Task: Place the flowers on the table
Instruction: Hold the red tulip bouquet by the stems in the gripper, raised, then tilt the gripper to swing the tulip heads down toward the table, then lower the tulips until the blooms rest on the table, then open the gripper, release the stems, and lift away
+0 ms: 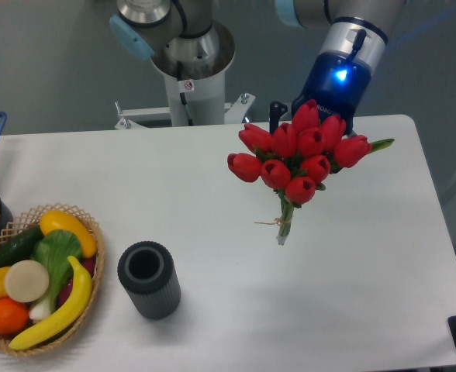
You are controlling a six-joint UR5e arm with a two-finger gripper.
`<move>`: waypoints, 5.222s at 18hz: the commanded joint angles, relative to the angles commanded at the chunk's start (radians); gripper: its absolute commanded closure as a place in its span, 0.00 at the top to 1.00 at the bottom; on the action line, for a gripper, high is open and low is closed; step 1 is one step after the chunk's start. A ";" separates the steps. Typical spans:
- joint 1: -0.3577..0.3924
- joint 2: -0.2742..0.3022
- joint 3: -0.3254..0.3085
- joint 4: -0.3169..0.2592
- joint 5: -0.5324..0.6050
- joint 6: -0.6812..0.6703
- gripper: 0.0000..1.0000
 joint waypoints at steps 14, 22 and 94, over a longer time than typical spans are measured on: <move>-0.024 0.072 -0.041 -0.012 0.307 0.008 0.42; -0.109 0.072 -0.048 -0.098 0.534 0.061 0.42; -0.008 0.084 0.011 -0.403 0.833 0.870 1.00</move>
